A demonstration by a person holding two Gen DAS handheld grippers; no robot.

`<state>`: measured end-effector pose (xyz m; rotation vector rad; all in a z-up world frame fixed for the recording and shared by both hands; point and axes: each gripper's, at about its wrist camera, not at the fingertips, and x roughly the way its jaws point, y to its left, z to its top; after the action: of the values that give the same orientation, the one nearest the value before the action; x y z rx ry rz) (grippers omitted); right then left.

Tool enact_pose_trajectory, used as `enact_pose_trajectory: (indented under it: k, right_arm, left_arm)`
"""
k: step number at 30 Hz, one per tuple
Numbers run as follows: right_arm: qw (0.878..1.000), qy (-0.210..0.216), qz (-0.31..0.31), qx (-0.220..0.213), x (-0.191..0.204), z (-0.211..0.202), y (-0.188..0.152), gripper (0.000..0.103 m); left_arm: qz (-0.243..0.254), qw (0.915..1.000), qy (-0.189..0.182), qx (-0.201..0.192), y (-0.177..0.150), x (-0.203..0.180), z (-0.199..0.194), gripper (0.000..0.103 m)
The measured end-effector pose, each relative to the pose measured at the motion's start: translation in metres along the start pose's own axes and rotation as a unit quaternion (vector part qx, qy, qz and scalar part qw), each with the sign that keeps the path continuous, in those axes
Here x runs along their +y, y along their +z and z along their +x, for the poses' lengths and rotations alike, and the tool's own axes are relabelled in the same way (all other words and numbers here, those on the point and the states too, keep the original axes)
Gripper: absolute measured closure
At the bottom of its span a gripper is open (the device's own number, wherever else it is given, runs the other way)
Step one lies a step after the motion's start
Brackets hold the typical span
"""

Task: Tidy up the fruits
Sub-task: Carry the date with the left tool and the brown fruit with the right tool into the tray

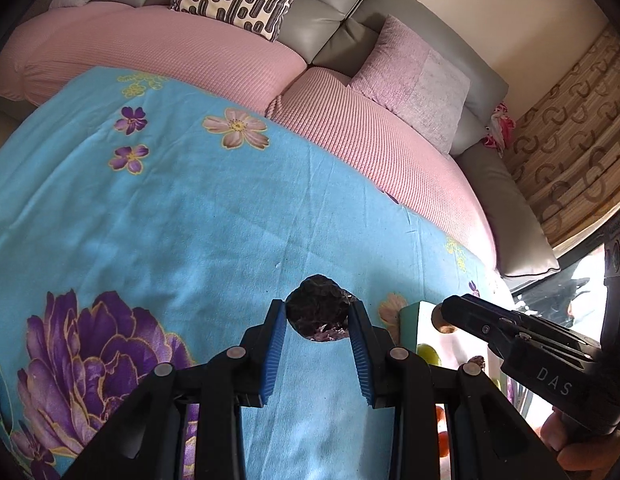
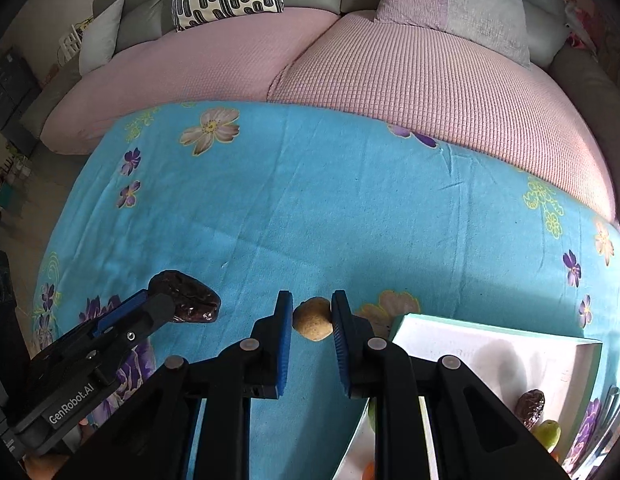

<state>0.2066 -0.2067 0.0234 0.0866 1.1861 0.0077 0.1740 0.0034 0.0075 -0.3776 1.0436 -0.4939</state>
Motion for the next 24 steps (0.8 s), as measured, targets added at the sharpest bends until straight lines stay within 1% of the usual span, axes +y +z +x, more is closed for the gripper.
enact_pose_trajectory:
  k: [6, 8, 10, 12, 14, 18, 22, 24]
  right_arm:
    - [1.0, -0.005, -0.008, -0.03, 0.006, -0.034, -0.025, 0.082]
    - [0.999, -0.01, -0.013, -0.044, 0.01, -0.038, -0.033, 0.083]
    - [0.999, -0.01, -0.008, -0.05, 0.01, -0.039, -0.041, 0.083]
    - [0.998, -0.019, -0.007, -0.052, 0.01, -0.038, -0.05, 0.083]
    - [0.998, -0.016, 0.003, -0.064, 0.007, -0.042, -0.06, 0.083]
    - [0.994, -0.02, 0.043, -0.101, -0.006, -0.057, -0.081, 0.083]
    - [0.99, -0.054, 0.061, -0.119, -0.015, -0.058, -0.106, 0.083]
    - [0.988, -0.052, 0.074, -0.124, -0.022, -0.057, -0.117, 0.083]
  left_arm:
    - [0.022, 0.9997, -0.004, 0.001, -0.007, -0.011, -0.007, 0.069]
    - [0.028, 0.9996, -0.004, 0.001, -0.009, -0.014, -0.007, 0.069]
    - [0.034, 0.9994, -0.003, 0.003, -0.01, -0.016, -0.007, 0.069]
    - [0.039, 0.9992, -0.001, 0.005, -0.011, -0.019, -0.006, 0.069]
    - [0.044, 0.999, -0.002, 0.007, -0.012, -0.023, -0.005, 0.069]
    - [0.064, 0.9978, -0.001, 0.015, -0.015, -0.035, 0.001, 0.069]
    - [0.084, 0.9961, -0.006, 0.029, -0.02, -0.049, 0.009, 0.069]
    - [0.095, 0.995, -0.006, 0.032, -0.023, -0.057, 0.012, 0.069]
